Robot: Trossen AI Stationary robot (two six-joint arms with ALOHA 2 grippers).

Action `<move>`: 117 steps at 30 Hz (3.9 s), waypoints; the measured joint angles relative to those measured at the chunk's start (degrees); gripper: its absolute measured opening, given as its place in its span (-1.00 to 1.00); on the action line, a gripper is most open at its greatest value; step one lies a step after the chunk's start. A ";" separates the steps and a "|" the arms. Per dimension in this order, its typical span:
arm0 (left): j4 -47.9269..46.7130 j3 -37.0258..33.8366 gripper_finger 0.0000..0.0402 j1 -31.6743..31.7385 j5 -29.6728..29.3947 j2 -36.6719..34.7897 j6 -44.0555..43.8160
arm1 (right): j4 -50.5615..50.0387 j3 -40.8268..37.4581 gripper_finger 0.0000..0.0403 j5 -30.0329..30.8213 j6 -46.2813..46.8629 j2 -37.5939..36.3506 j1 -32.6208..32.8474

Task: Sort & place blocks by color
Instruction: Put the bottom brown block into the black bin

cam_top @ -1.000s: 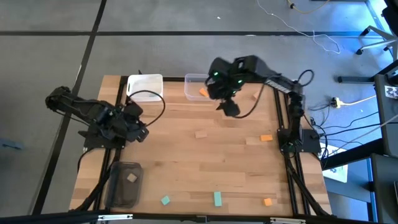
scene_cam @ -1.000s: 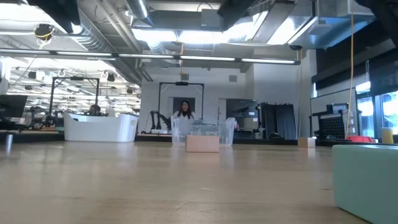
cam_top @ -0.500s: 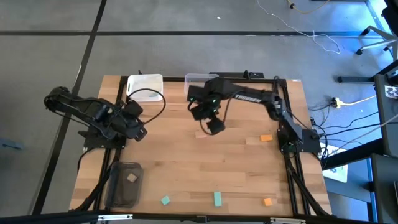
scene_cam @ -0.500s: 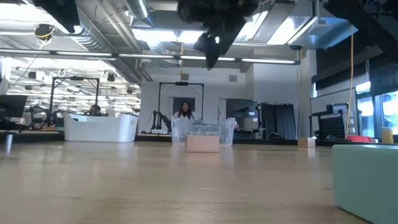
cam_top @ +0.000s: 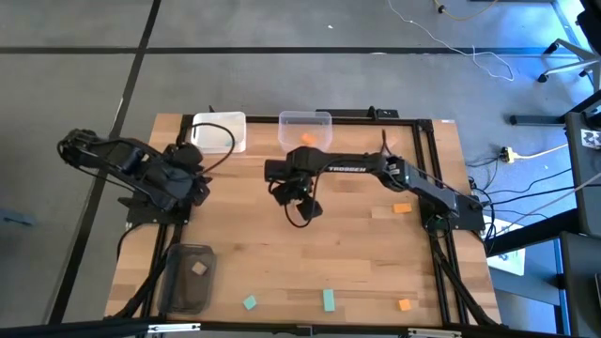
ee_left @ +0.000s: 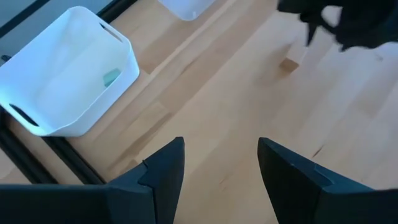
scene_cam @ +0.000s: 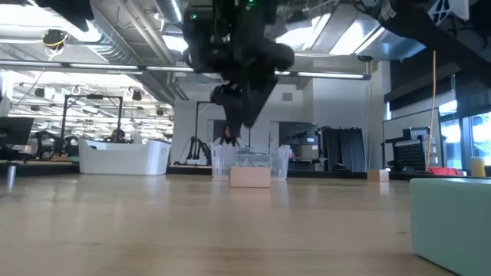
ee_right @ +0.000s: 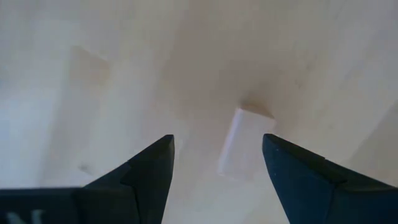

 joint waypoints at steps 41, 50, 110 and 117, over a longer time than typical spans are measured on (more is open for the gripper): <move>-0.07 0.00 -0.03 0.00 -1.23 -13.85 16.19 | 20.13 -19.48 0.22 5.97 16.34 1.49 -0.76; -0.06 0.00 -0.03 0.00 -1.26 -13.85 16.01 | 21.87 -18.71 -0.14 8.09 16.32 1.71 -0.78; -2.15 -10.80 -0.03 -0.02 -9.26 -13.84 5.59 | 54.65 1.12 -0.35 21.35 14.78 -3.99 0.24; 0.37 -11.39 -0.03 -0.02 -14.20 -13.83 8.77 | 60.52 1.18 -0.35 16.37 17.22 -7.02 0.53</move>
